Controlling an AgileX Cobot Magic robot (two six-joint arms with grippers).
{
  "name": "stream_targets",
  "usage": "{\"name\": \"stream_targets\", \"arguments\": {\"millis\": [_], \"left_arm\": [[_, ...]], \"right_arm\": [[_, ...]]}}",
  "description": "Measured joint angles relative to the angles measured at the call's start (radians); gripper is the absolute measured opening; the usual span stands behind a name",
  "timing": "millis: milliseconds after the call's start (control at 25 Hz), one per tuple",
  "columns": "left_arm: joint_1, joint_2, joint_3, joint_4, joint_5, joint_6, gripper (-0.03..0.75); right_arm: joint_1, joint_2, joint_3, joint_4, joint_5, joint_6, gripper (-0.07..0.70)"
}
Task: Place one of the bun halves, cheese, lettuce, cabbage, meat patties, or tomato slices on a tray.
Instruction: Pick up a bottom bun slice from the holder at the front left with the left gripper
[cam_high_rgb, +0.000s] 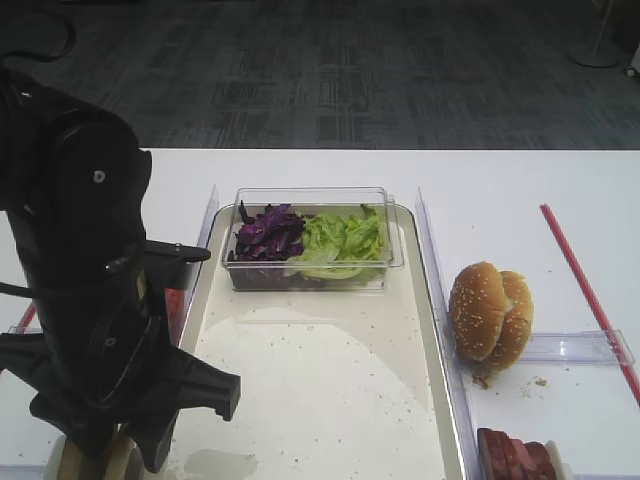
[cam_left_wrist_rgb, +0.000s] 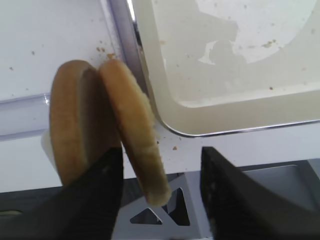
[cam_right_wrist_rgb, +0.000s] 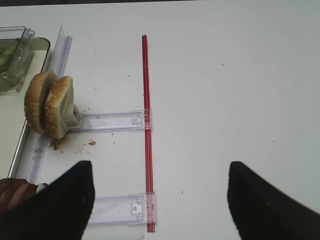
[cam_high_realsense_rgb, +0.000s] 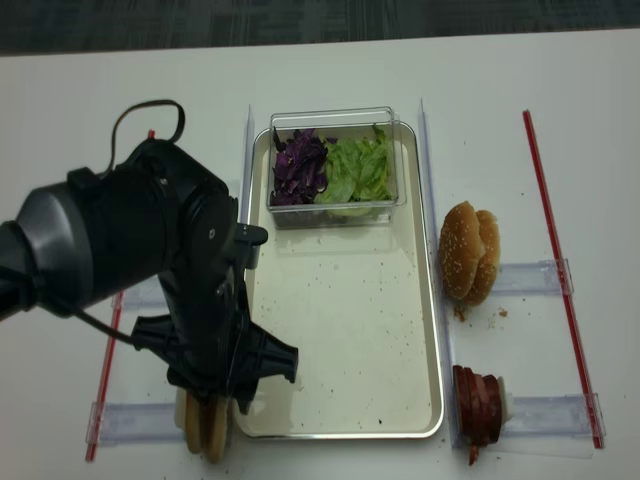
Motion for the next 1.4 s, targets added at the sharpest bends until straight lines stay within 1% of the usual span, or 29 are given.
{"name": "stream_targets", "arguments": {"millis": [200, 520, 720, 1040, 1280, 1400], "left_arm": [[0.0, 0.007, 0.0, 0.0, 0.002, 0.0, 0.323], [0.0, 0.038, 0.0, 0.005, 0.0, 0.0, 0.279], [0.0, 0.038, 0.0, 0.033, 0.0, 0.0, 0.262], [0.0, 0.038, 0.0, 0.051, -0.007, -0.002, 0.132], [0.0, 0.038, 0.0, 0.062, -0.007, -0.004, 0.071], [0.0, 0.038, 0.0, 0.064, -0.005, -0.004, 0.064]], "right_arm": [[0.0, 0.0, 0.0, 0.0, 0.0, 0.0, 0.571], [0.0, 0.0, 0.0, 0.0, 0.0, 0.0, 0.571], [0.0, 0.0, 0.0, 0.0, 0.0, 0.0, 0.571], [0.0, 0.0, 0.0, 0.0, 0.0, 0.0, 0.571], [0.0, 0.0, 0.0, 0.0, 0.0, 0.0, 0.571], [0.0, 0.0, 0.0, 0.0, 0.0, 0.0, 0.571]]}}
